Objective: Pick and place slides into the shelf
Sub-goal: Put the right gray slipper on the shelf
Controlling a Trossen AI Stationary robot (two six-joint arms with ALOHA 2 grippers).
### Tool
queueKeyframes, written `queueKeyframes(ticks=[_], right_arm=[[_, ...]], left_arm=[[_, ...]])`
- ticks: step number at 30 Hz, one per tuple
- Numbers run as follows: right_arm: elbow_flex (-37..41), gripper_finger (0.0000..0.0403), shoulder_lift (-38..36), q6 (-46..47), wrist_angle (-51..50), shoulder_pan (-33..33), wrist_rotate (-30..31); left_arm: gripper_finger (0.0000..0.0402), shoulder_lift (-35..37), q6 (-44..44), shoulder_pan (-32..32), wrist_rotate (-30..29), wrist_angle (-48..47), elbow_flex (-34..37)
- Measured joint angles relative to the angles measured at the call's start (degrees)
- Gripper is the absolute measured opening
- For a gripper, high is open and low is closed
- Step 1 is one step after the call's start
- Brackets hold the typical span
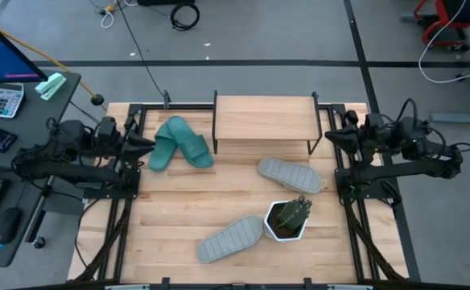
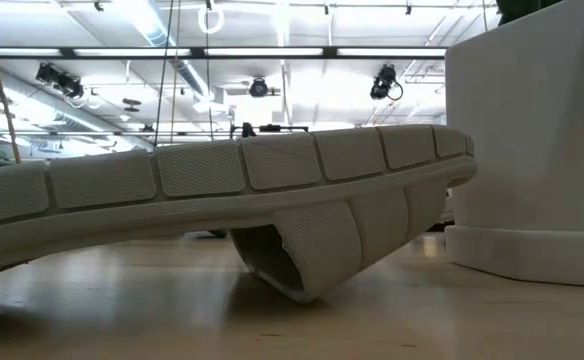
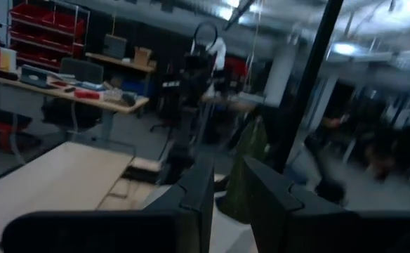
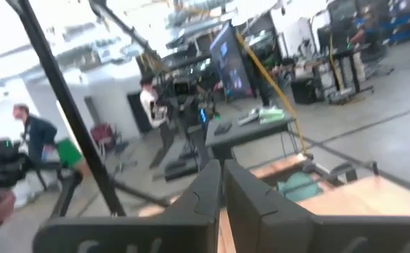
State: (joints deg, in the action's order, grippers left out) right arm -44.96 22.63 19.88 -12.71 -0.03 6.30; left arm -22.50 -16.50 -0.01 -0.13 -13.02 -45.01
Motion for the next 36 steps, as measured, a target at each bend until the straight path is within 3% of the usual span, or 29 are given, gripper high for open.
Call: queueKeyframes(ticks=[8, 15, 23, 28, 36], right_arm=[[0.0, 0.0027, 0.5, 3.5, 10.0, -0.1, 3.2], [0.0, 0.0027, 0.8, 6.9, 10.7, -0.1, 5.8], [0.0, 0.0027, 0.9, 11.6, 8.2, -0.1, -1.6], [-5.0, 0.0027, 1.3, 14.3, -7.3, -0.1, -3.0], [-23.8, 0.0027, 4.2, 21.7, -42.7, -0.1, -3.2]], left_arm=[[0.0079, -0.3, -4.9, 0.1, -2.6, 5.7, -0.1], [0.0071, -2.1, -9.6, 0.1, -3.5, 5.4, 0.0], [0.0062, -4.2, -18.9, 0.1, -3.5, 1.9, 0.0], [0.0049, -5.4, -19.2, 0.2, -4.9, 1.9, 0.0], [0.0042, -6.8, -18.9, 0.2, -7.0, 2.0, 0.0]])
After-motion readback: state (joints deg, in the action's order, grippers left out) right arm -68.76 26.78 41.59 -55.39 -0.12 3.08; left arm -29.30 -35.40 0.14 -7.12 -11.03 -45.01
